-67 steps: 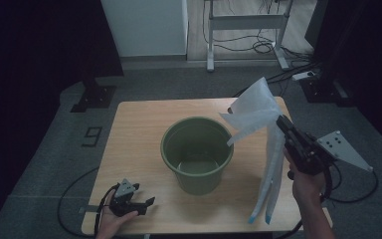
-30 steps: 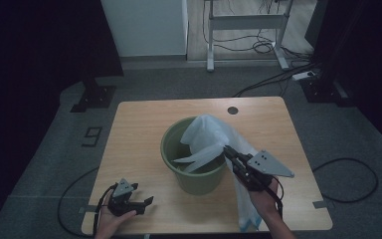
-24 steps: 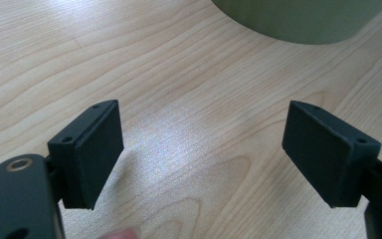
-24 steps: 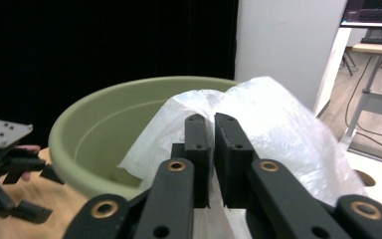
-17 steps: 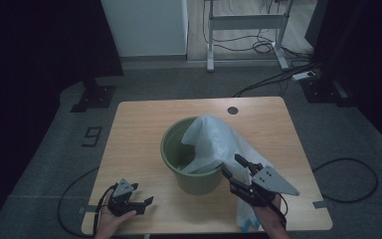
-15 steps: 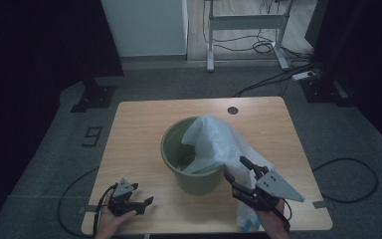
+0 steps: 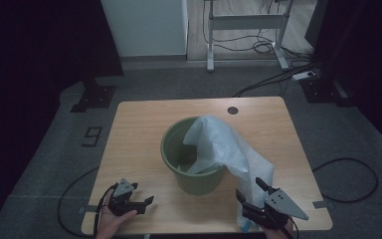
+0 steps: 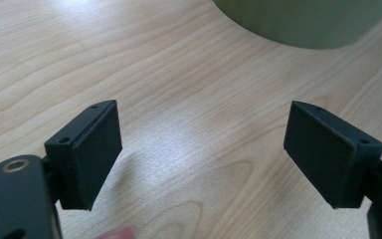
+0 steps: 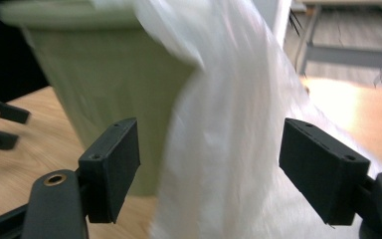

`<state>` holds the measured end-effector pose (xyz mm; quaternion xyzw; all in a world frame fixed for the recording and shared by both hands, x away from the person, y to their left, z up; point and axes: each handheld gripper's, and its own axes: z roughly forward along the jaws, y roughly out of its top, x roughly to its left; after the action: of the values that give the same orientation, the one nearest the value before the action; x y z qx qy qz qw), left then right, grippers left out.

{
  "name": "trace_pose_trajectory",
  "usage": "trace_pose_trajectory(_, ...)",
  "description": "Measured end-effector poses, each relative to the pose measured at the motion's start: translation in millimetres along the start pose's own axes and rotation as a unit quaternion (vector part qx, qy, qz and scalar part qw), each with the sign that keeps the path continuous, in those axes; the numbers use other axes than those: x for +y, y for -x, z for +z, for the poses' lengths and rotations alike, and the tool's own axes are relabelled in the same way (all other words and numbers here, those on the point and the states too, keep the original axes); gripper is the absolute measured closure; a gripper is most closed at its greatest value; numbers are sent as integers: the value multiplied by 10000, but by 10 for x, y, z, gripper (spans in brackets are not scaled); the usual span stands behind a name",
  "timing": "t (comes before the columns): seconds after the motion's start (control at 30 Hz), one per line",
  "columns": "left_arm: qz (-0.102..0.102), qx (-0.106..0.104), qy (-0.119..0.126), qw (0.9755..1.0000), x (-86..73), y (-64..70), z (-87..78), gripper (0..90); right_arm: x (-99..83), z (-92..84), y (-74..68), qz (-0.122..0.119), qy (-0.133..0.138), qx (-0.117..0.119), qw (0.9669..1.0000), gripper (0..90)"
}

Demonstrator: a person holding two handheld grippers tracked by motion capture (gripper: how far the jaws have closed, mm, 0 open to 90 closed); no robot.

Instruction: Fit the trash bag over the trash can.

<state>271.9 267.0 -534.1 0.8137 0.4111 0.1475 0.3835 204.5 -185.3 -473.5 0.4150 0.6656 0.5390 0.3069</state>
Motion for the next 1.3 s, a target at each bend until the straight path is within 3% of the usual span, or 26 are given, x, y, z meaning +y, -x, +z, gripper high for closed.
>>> trace_pose_trajectory(0.03, -16, 6, 12, 10000, -1, -11, -9, 147, -78, 10, 27, 114, -87, -82, 9999, 236)
trace_pose_trajectory(0.17, -18, 2, 15, 10000, -2, -8, -10, 146, -153, 8, 46, 170, -169, -197, 9995, 261)
trace_pose_trajectory(0.23, -18, -1, 20, 10000, 1, -4, -9, 146, -200, -8, 59, 179, -171, -279, 9993, 358)
trace_pose_trajectory(0.27, -15, 2, 22, 10000, 3, 0, -7, 146, -200, -8, 59, 179, -171, -279, 9993, 358)
trace_pose_trajectory(0.37, -1, -3, 40, 10000, 9, 6, -13, 146, -245, -7, 125, 263, -243, -338, 9988, 587)
trace_pose_trajectory(0.4, -1, -3, 40, 10000, 9, 6, -13, 147, -245, -7, 125, 263, -243, -338, 9988, 587)
trace_pose_trajectory(0.53, -1, -2, 78, 10000, 23, 11, -31, 147, -266, -3, 245, 401, -300, -543, 9973, 781)
trace_pose_trajectory(0.63, -53, -23, 178, 9998, 52, 25, -61, 150, -210, -24, 381, 499, -211, -658, 9964, 875)
trace_pose_trajectory(0.83, -139, -58, 425, 9990, 126, 63, -148, 176, -15, -67, 534, 543, 73, -789, 9954, 882)
trace_pose_trajectory(0.87, -172, -67, 518, 9985, 158, 80, -182, 181, 107, -75, 588, 519, 241, -866, 9946, 882)
trace_pose_trajectory(0.93, -194, -77, 565, 9982, 178, 93, -200, 188, 153, -76, 606, 521, 300, -885, 9943, 882)
trace_pose_trajectory(0.97, -209, -94, 630, 9978, 222, 125, -236, 189, 296, -78, 656, 506, 495, -918, 9933, 882)
trace_pose_trajectory(1.07, -185, -66, 728, 9972, 278, 170, -284, 192, 432, -74, 679, 480, 646, -914, 9926, 882)
trace_pose_trajectory(1.17, -169, -80, 890, 9959, 352, 224, -355, 196, 697, -53, 642, 351, 911, -811, 9919, 882)
trace_pose_trajectory(1.3, -212, -98, 1116, 9935, 442, 292, -466, 203, 873, 16, 514, 181, 1012, -568, 9931, 882)
